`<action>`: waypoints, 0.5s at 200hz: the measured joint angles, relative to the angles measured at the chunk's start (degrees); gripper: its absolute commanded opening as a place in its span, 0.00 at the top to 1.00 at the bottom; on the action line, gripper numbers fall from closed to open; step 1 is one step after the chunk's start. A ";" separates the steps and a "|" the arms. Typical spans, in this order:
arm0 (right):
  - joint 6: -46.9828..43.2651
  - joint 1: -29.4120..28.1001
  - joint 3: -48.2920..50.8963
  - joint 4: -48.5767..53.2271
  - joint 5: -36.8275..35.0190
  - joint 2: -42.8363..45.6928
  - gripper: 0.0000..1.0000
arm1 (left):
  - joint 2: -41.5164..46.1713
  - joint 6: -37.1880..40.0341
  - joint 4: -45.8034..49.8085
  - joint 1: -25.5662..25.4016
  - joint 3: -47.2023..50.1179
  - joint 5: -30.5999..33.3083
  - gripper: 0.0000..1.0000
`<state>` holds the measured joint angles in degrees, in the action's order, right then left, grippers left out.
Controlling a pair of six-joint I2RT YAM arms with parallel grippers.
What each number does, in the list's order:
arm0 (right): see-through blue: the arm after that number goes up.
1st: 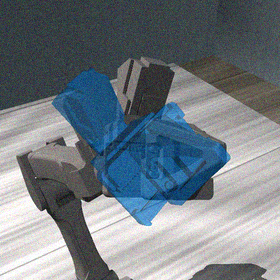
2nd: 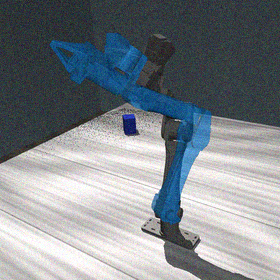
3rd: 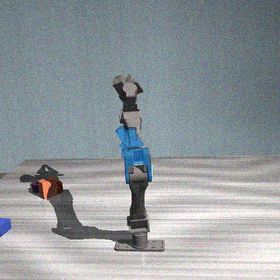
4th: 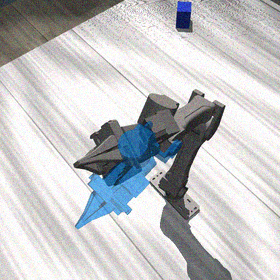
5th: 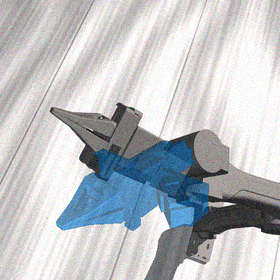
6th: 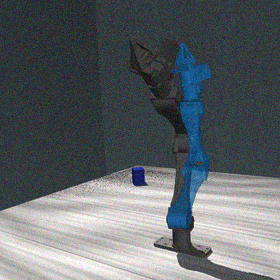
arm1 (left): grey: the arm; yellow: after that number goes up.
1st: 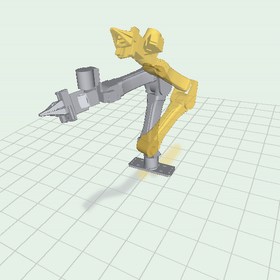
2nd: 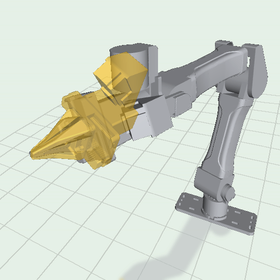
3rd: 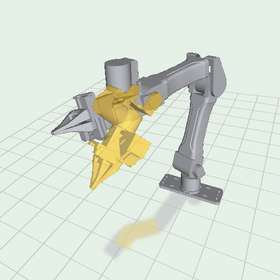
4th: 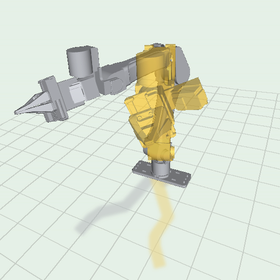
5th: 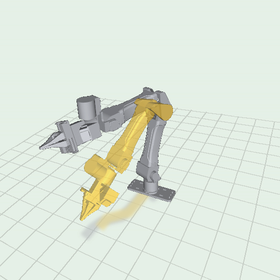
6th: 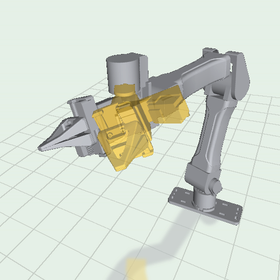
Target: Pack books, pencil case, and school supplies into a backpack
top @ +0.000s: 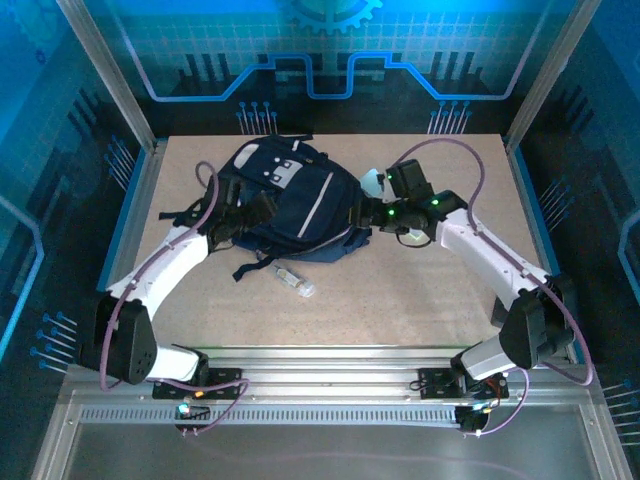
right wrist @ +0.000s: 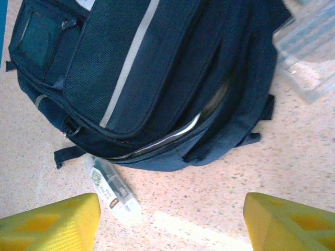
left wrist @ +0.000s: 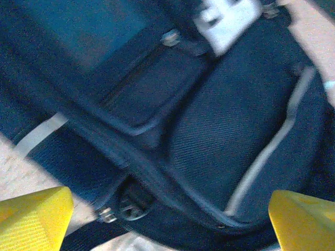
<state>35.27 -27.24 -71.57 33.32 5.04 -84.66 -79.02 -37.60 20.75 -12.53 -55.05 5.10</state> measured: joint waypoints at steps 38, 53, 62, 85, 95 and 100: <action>2.56 -5.35 1.70 -3.74 -1.33 -1.33 0.27 | -0.50 -8.31 -3.19 2.91 9.62 1.42 0.06; 3.17 -6.71 1.90 -4.70 -1.66 -1.92 0.27 | -1.90 -11.52 -5.53 3.39 10.69 2.43 0.08; 3.43 -7.34 1.95 -5.16 -1.75 -2.21 0.27 | -2.99 -13.22 -7.21 3.39 10.97 3.17 0.10; 4.04 -8.76 2.25 -5.90 -2.05 -2.75 0.28 | -6.25 -18.71 -12.90 3.39 11.89 5.62 0.15; 4.26 -9.22 2.25 -5.95 -2.12 -2.97 0.28 | -7.69 -20.48 -15.54 3.39 12.57 6.29 0.19; 4.42 -9.53 2.27 -5.95 -2.14 -3.13 0.29 | -8.59 -21.22 -16.74 3.37 12.81 6.69 0.21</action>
<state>39.68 -36.77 -69.30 27.38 2.90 -87.79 -87.61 -58.83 4.01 -9.17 -42.24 11.79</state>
